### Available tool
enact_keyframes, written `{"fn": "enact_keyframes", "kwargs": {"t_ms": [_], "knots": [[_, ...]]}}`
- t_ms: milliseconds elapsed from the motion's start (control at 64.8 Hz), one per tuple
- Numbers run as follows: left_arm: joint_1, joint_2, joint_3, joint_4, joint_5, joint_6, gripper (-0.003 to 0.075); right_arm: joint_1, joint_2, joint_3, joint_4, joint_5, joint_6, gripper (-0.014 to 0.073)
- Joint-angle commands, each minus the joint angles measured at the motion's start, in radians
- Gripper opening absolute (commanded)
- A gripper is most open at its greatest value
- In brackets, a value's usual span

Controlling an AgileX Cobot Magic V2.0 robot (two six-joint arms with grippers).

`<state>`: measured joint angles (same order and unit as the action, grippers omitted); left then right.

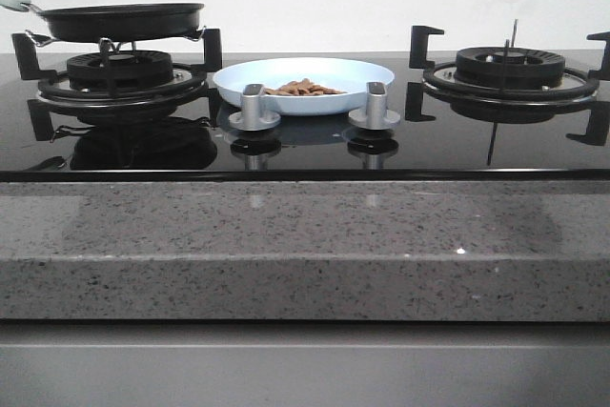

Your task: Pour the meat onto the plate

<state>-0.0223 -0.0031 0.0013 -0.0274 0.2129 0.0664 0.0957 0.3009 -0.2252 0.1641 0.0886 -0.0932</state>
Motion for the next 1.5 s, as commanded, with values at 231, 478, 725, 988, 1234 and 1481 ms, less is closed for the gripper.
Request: {"fn": "enact_keyframes", "kwargs": {"t_ms": [231,478,725,988,1234,1481], "knots": [[0.001,-0.017,0.008,-0.011,-0.087,-0.008,-0.002,-0.073,-0.194,0.184,-0.062,-0.089,0.074,-0.006],[0.001,-0.017,0.008,-0.011,-0.087,-0.008,-0.002,-0.073,-0.331,0.248,-0.061,0.014,0.075,-0.006],[0.001,-0.017,0.008,-0.011,-0.087,-0.008,-0.002,-0.076,-0.328,0.247,-0.063,0.029,0.075,-0.006],[0.001,-0.017,0.008,-0.011,-0.087,-0.008,-0.002,-0.076,-0.328,0.247,-0.063,0.033,0.075,-0.006],[0.001,-0.017,0.008,-0.011,-0.087,-0.008,-0.002,-0.076,-0.328,0.247,-0.063,0.033,0.075,-0.006],[0.001,-0.017,0.008,-0.011,-0.087,-0.008,-0.002,-0.076,-0.328,0.247,-0.063,0.033,0.075,-0.006]]}}
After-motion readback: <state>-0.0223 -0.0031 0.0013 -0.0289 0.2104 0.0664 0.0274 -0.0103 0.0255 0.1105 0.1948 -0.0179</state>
